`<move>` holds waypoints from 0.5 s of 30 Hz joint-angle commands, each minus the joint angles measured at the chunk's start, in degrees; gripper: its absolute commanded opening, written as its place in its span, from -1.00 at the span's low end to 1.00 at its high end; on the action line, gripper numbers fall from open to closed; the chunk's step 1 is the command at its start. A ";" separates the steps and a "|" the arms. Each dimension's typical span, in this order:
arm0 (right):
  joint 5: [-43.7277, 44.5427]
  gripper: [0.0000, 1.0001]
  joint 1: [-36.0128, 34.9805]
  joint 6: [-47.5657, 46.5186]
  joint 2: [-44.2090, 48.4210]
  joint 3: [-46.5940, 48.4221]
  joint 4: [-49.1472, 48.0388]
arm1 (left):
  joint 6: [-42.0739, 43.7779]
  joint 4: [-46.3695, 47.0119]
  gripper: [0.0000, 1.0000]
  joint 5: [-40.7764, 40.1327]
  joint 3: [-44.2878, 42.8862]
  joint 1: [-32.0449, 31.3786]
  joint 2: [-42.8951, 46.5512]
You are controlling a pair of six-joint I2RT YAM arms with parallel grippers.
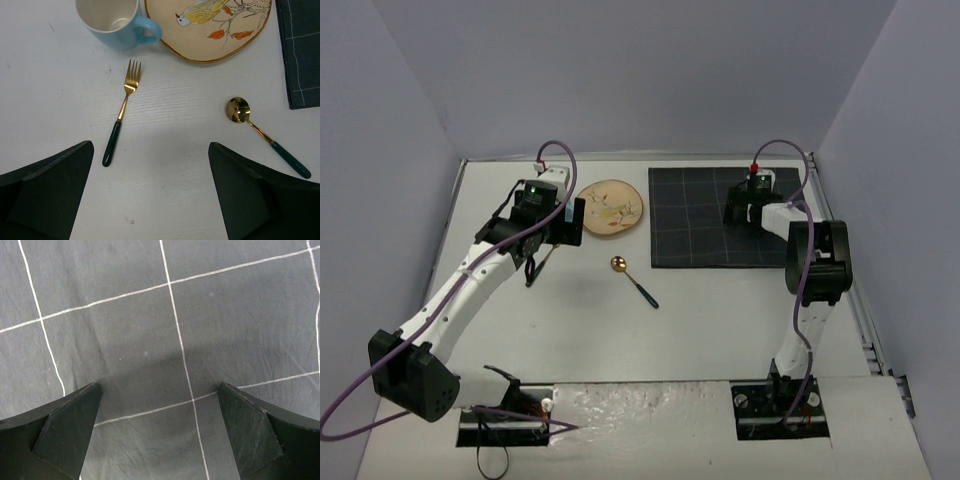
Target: Set the dinner table for one person
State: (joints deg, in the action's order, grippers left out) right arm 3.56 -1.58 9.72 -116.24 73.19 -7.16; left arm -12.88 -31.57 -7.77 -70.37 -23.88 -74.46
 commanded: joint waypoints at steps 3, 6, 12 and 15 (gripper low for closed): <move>1.00 1.00 0.18 -0.71 -3.74 3.64 -0.58 | -0.48 1.43 0.94 -0.85 -1.09 0.41 1.59; 1.04 1.00 0.44 0.31 -4.79 4.66 -0.55 | -0.50 1.37 0.94 -0.99 -1.09 0.32 1.51; 3.02 0.99 1.25 2.29 -6.53 6.54 1.17 | -0.39 1.25 0.94 -1.06 -1.11 0.41 1.42; 3.43 0.99 1.55 3.02 -6.91 6.49 1.57 | -0.39 1.25 0.94 -1.19 -1.09 0.41 1.42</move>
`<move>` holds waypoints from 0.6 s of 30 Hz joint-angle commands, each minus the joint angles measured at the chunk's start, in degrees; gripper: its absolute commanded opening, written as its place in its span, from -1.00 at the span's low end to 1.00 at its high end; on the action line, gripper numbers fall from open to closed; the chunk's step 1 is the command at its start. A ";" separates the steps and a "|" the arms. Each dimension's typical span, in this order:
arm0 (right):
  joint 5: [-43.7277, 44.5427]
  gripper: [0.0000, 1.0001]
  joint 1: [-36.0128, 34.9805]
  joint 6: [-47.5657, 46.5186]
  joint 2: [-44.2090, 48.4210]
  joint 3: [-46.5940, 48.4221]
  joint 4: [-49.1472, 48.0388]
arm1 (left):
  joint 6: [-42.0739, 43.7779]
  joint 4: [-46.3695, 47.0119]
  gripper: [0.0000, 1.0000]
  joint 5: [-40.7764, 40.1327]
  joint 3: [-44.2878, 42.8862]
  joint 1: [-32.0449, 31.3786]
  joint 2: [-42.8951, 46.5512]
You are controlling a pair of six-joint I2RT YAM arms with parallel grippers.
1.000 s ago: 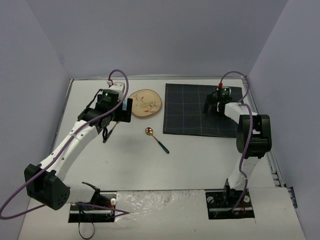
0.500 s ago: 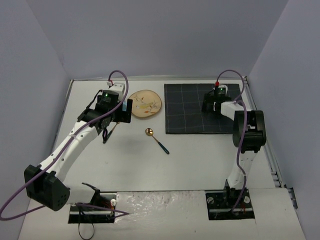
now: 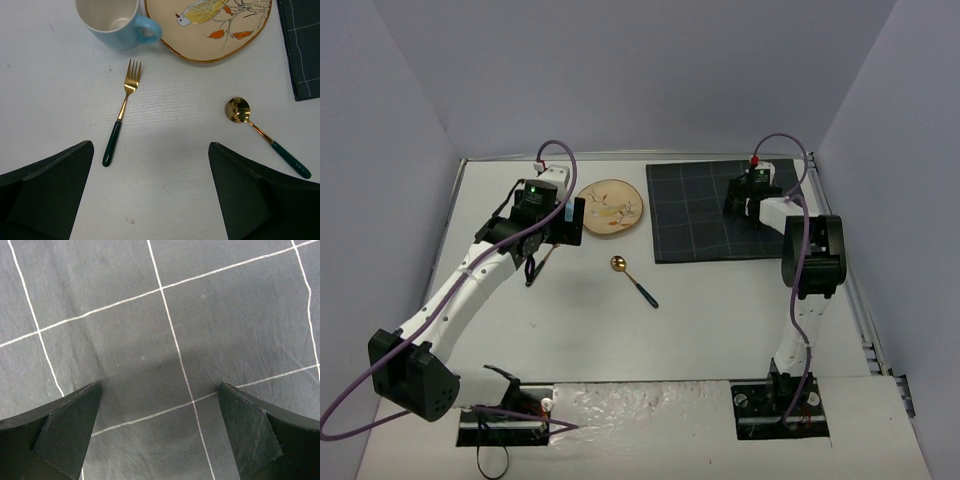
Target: Set the dinner table for one person
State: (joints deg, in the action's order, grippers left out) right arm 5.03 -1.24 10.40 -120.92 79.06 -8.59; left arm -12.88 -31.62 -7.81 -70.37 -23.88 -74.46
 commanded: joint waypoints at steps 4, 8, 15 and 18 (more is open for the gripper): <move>1.46 0.99 3.17 3.22 -2.39 0.21 3.60 | -0.39 1.29 0.94 -1.15 -1.17 0.41 1.33; 1.21 0.99 3.17 3.44 -2.30 -0.05 4.52 | -0.39 1.29 0.94 -1.06 -1.26 0.41 1.09; 1.21 0.98 3.09 5.24 -2.13 0.30 6.47 | -0.39 1.12 0.94 -1.15 -1.26 0.41 0.98; 0.44 0.98 3.07 6.35 -2.10 0.20 7.09 | -0.47 1.12 0.94 -1.15 -1.32 0.41 0.89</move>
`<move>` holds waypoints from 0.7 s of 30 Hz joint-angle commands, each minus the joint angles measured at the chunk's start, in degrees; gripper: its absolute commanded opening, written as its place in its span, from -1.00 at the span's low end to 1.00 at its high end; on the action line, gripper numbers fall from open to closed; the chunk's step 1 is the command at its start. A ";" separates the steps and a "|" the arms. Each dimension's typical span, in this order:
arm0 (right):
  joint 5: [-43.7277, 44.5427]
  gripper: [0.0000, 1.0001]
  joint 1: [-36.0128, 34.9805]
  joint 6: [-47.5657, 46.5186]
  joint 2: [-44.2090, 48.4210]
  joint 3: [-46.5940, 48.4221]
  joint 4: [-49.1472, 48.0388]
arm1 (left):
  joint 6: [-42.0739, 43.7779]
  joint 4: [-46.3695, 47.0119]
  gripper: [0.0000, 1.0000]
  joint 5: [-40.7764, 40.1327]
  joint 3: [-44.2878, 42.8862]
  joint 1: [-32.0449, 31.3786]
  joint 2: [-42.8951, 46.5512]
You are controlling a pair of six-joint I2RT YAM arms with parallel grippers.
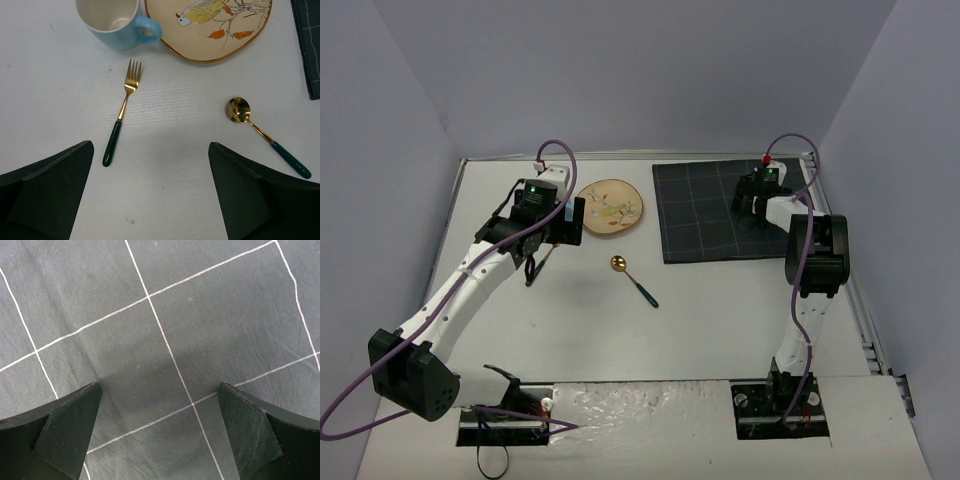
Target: Set the dinner table for one person
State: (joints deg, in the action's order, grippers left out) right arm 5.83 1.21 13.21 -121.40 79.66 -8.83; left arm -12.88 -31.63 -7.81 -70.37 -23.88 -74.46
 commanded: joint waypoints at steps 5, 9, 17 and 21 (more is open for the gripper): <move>-0.90 0.98 -0.17 5.54 -1.00 -1.03 8.24 | -0.47 0.97 0.94 -1.23 -1.34 0.41 0.89; -0.19 0.98 -0.66 6.72 -0.48 -1.61 8.50 | -0.56 1.05 0.94 -1.24 -1.35 0.41 1.15; 2.14 0.97 -2.59 9.72 -0.05 -1.96 11.91 | -0.48 1.13 0.94 -1.06 -1.44 0.41 1.25; 3.31 0.98 -3.34 10.75 0.15 -3.20 11.96 | -0.56 1.10 0.94 -0.92 -1.39 0.45 1.37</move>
State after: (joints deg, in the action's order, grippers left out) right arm 9.98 -0.62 19.07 -121.23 79.56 -7.28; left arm -12.88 -31.66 -7.81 -70.37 -23.88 -74.46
